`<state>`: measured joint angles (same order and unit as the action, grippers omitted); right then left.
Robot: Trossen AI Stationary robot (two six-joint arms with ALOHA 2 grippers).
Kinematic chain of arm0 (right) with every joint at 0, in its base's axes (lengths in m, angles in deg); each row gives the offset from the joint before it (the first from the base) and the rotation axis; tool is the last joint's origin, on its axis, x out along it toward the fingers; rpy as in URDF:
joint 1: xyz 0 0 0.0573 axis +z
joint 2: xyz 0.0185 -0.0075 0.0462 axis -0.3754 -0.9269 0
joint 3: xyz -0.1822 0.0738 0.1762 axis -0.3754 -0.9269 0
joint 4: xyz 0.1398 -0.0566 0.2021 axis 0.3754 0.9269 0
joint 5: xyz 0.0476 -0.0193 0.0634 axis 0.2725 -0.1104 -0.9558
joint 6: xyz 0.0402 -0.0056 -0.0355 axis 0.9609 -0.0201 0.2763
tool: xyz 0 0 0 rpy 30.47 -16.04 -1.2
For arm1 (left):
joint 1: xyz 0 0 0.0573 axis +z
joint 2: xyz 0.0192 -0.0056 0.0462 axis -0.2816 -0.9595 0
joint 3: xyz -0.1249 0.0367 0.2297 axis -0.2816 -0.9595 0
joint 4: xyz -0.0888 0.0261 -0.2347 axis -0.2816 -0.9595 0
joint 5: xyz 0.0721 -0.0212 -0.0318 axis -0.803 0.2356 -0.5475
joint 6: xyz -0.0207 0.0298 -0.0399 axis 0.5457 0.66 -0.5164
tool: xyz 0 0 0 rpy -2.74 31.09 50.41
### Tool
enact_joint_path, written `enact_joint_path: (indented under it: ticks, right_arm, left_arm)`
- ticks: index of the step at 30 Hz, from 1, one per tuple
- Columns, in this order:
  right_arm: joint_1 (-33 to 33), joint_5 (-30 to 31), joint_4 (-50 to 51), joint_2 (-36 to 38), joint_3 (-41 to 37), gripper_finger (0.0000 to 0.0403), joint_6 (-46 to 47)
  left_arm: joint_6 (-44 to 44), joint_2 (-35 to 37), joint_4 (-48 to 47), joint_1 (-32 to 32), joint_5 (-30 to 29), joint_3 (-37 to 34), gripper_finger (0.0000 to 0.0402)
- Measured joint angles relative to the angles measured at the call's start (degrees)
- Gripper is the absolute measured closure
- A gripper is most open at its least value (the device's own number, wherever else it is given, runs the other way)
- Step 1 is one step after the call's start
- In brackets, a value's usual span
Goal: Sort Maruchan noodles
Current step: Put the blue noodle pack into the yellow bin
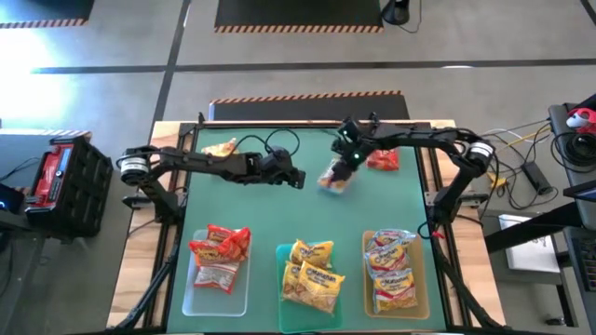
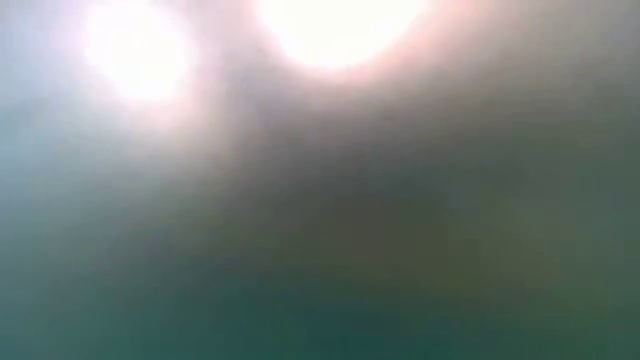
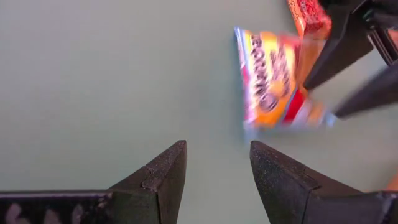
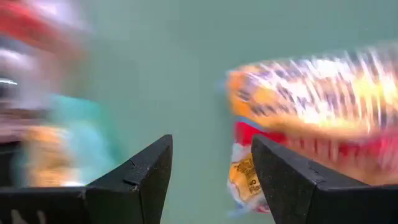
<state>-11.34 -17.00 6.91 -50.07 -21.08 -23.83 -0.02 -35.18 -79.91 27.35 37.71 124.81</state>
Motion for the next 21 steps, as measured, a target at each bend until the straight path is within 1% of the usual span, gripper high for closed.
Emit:
enact_joint_path:
  ticks: [1,3,4,6,8,11,15,19,21]
  right_arm:
    - [0.11,-3.70,-4.11,-0.11,0.00,0.0195,1.49]
    - [0.14,-7.54,-10.11,0.14,0.05,0.0195,5.37]
    - [0.14,-7.80,-11.43,0.57,0.22,0.0195,7.15]
    - [-0.14,-7.24,-11.11,1.73,1.03,0.0195,7.50]
    - [-0.41,-3.91,-8.41,2.80,1.65,0.0195,5.27]
    - [-0.41,3.47,-2.68,3.01,2.16,0.0195,-0.51]
    - [0.49,9.08,2.86,2.08,2.00,0.0195,-7.80]
    - [1.32,16.35,6.67,1.12,1.62,0.0195,-12.13]
    - [1.55,16.64,7.47,0.83,1.55,0.0195,-11.60]
  left_arm:
    - [0.44,0.00,0.02,0.35,0.47,0.00,0.0239]
    - [1.38,0.00,0.02,0.96,2.07,0.00,0.0239]
    - [1.70,0.00,0.02,1.24,2.88,0.00,0.0239]
    - [1.80,0.00,0.06,1.66,4.81,0.00,0.0239]
    - [2.51,-0.01,0.58,1.76,7.03,0.00,0.0239]
    - [4.56,-0.02,1.80,1.75,11.19,0.00,0.0239]
    - [7.22,-0.04,2.77,1.56,16.62,0.00,0.0239]
    - [8.41,-0.04,2.91,1.56,18.04,0.00,0.0239]
    - [8.41,-0.05,2.91,1.58,18.02,0.00,0.0239]
